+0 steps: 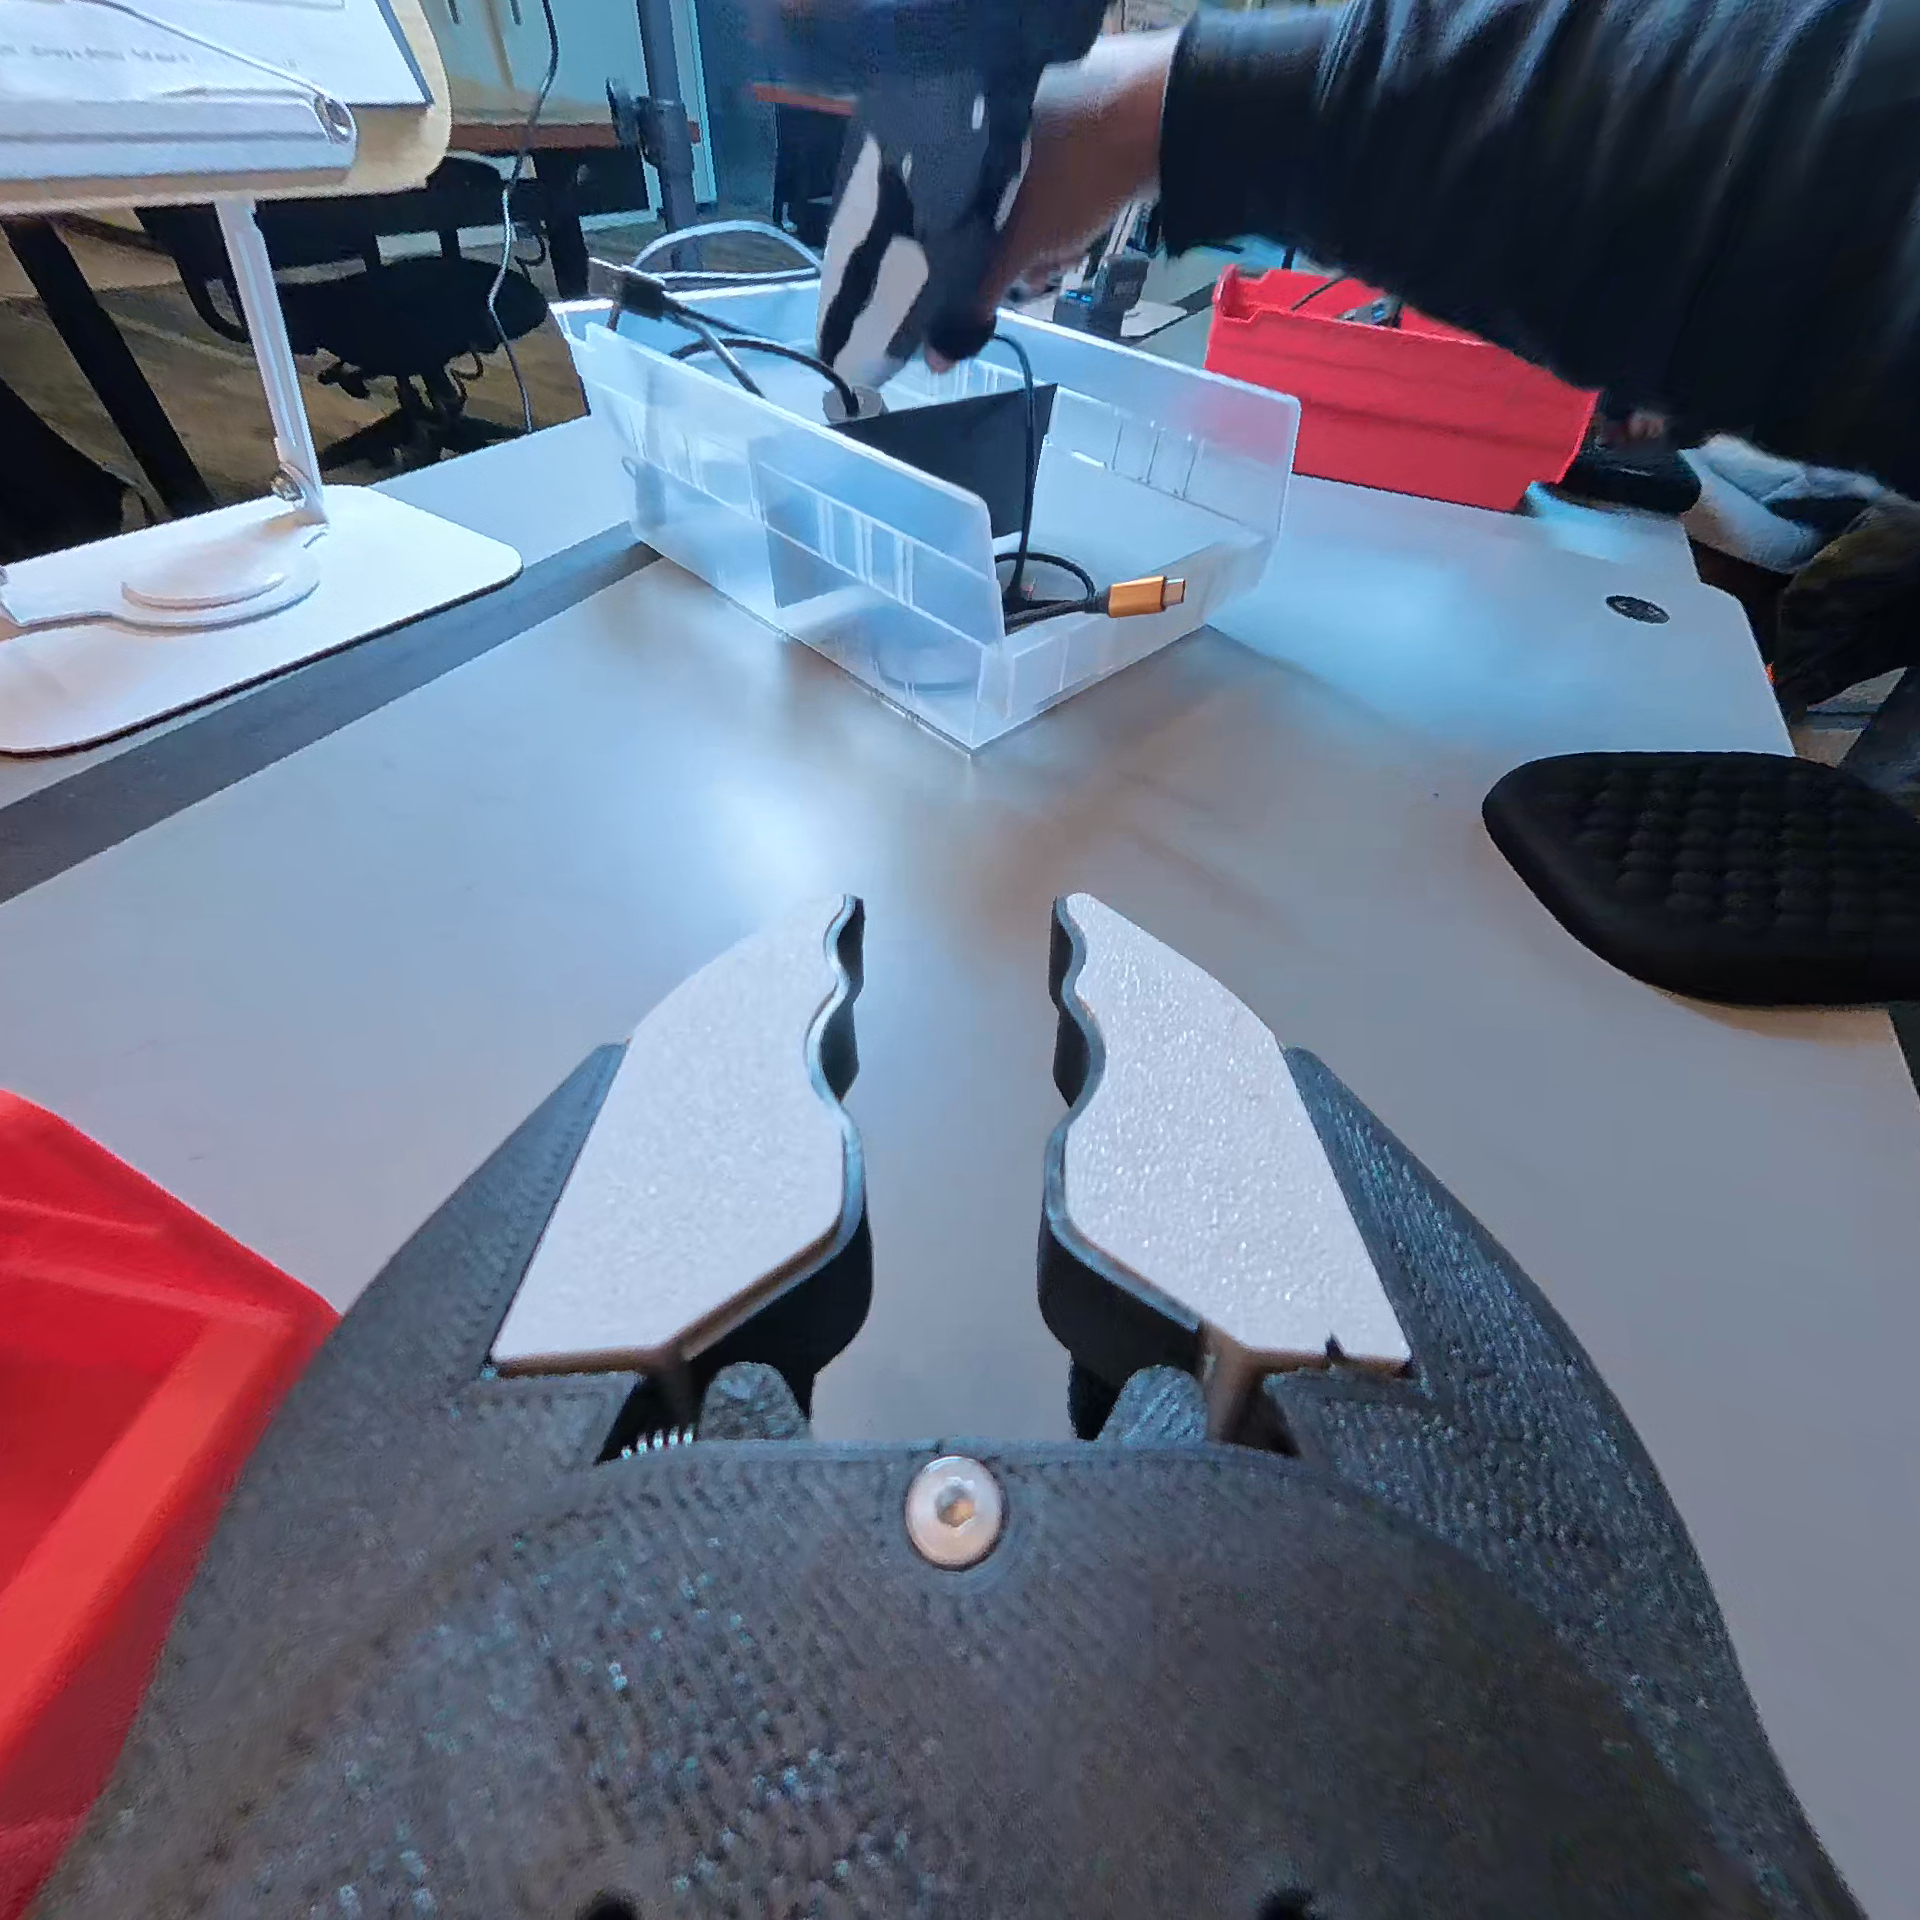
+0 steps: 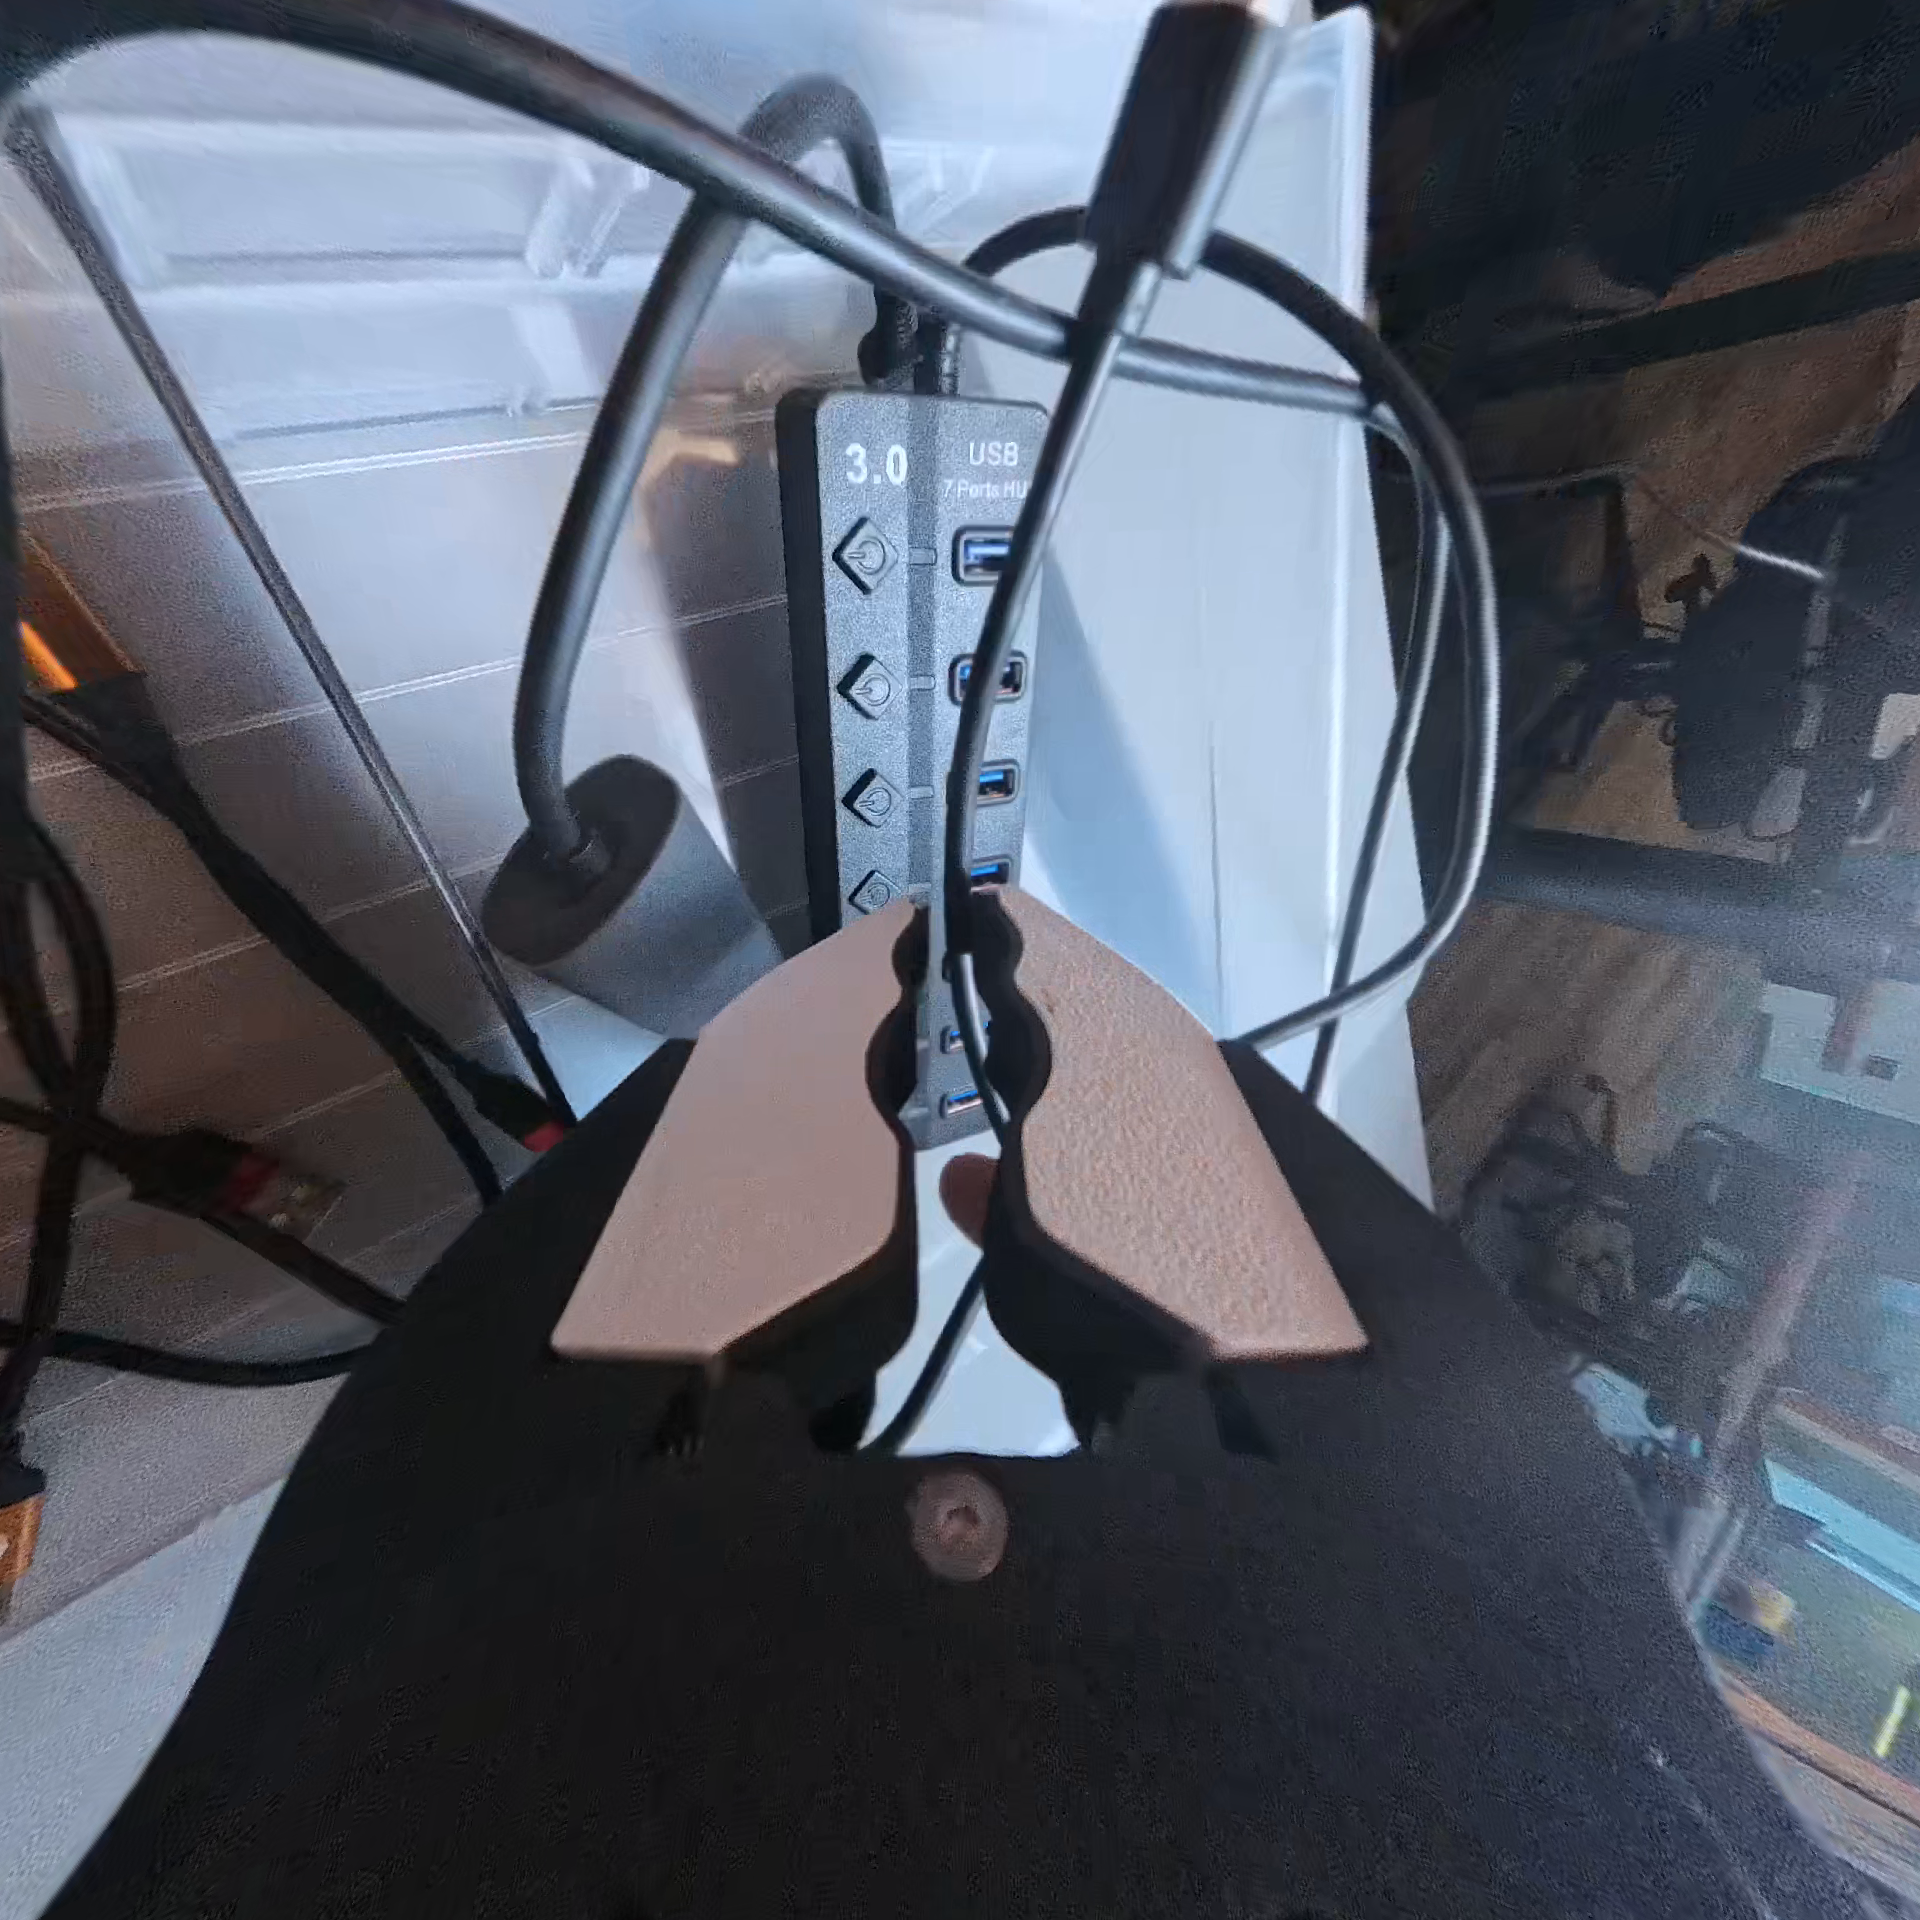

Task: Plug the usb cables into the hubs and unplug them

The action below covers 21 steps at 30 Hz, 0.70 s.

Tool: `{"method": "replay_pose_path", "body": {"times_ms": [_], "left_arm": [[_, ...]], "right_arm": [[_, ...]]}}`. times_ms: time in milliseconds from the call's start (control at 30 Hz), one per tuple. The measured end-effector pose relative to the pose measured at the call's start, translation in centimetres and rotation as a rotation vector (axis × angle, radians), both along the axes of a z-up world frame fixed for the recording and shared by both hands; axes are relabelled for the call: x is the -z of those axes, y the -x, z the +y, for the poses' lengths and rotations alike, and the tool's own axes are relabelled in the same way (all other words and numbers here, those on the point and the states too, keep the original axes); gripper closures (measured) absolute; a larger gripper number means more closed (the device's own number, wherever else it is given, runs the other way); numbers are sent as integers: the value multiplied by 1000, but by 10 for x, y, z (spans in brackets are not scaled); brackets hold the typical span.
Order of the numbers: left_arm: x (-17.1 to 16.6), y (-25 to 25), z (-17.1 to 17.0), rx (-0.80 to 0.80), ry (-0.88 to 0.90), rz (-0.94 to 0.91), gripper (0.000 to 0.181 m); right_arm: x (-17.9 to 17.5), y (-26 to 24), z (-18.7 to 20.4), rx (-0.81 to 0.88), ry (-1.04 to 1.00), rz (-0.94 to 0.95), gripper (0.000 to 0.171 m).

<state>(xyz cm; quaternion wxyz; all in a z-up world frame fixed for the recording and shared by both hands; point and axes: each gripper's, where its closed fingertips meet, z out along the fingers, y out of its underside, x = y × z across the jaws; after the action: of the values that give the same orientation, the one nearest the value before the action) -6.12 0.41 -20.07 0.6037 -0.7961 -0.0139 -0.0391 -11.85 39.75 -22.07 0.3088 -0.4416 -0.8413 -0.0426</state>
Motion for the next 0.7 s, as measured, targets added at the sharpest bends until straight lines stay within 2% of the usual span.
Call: {"method": "replay_pose_path", "body": {"times_ms": [100,200,267,333,433,533,633,700], "left_arm": [[3,-1,1,8,13,-6,147],[3,-4,2,12,15,2,147],[3,-6,2,15,15,3,147],[3,-8,3,18,13,0,147],[3,-10,5,24,16,-2,147],[4,-13,5,25,19,-4,147],[4,-12,4,15,19,3,147],[2,-12,2,10,14,0,147]], "right_arm": [[-28,-10,-4,22,90,14,140],[-63,-19,-17,-40,137,99,139],[-72,-33,-28,-96,130,87,141],[-62,-55,-35,-157,40,-15,142],[-28,-84,-34,-231,-172,-199,141],[3,-94,-29,-275,-339,-292,138],[25,-97,-41,-298,-355,-310,137],[41,-102,-67,-298,-200,-314,136]]}}
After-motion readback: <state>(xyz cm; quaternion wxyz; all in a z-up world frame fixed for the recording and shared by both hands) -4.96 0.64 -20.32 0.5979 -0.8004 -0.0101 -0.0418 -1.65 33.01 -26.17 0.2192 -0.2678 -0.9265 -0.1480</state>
